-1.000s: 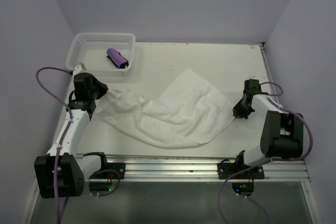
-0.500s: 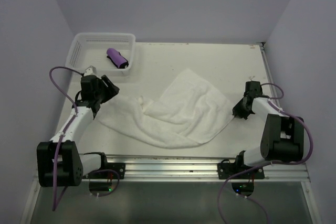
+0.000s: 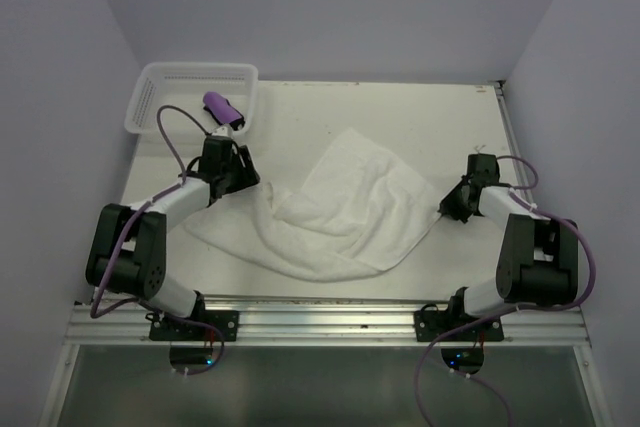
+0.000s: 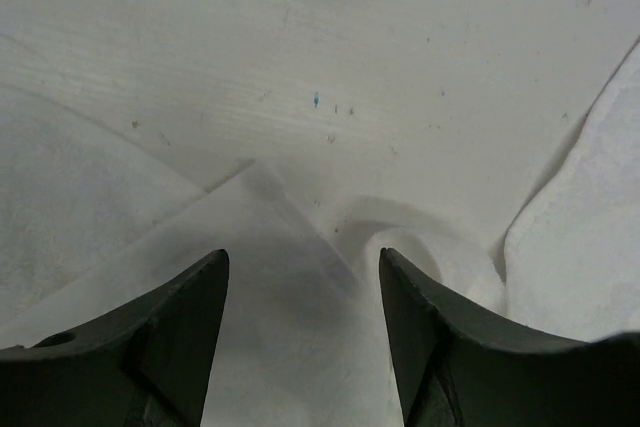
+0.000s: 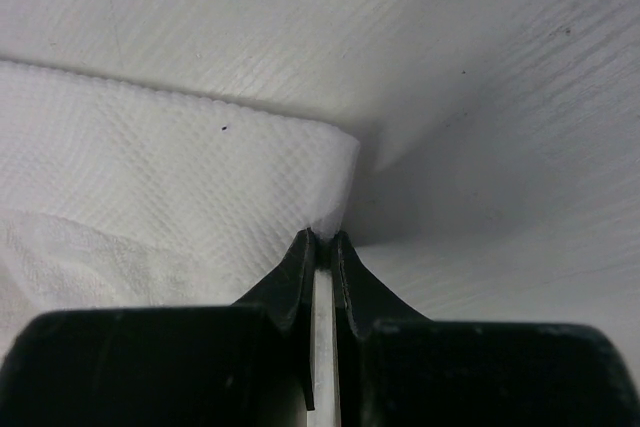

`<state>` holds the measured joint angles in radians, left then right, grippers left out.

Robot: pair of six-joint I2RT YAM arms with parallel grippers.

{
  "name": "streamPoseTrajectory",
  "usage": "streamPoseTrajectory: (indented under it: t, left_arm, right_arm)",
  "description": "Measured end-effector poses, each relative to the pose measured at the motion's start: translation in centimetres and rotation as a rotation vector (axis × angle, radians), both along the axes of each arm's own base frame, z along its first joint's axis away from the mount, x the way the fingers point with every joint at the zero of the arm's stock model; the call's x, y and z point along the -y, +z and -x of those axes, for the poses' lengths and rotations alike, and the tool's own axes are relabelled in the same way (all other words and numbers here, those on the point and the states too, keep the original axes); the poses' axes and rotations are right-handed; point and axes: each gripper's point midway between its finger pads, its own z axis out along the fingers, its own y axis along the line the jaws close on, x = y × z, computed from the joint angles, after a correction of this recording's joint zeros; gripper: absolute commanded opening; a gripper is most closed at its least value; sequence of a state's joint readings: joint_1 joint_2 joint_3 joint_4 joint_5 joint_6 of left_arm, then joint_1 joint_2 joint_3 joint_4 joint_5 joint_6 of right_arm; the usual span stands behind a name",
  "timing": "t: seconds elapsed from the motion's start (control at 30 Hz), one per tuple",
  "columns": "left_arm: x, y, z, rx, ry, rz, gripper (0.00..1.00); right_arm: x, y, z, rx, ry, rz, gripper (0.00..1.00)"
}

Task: Roll the towels
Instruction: Flatten the towel

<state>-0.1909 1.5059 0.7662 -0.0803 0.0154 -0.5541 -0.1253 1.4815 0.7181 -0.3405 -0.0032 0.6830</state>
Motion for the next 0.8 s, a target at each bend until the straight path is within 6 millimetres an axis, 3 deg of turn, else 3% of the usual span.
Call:
streamPoseTrajectory:
  t: [0.17,0.33,0.67,0.8]
  left_arm:
    - [-0.1,2.2,-3.2,0.064,0.019,-0.064,0.64]
    - [-0.7,3.8,-4.6,0.102,0.045,-0.111,0.58]
    - [-0.2,-1.5,-3.1,-0.047,0.011,-0.166,0.53]
    - [0.3,-2.9,-2.8,-0.075,-0.003,-0.200,0.44]
  right_arm:
    - [-0.3,0.0,-0.6,0.022,0.010,-0.019,0.00]
    - [-0.6,0.0,-1.1,0.038,0.017,-0.033,0.00]
    - [-1.0,0.0,-2.0,0.068,0.023,-0.060,0.00]
    - [-1.0,0.0,-2.0,0.070,0.023,-0.061,0.00]
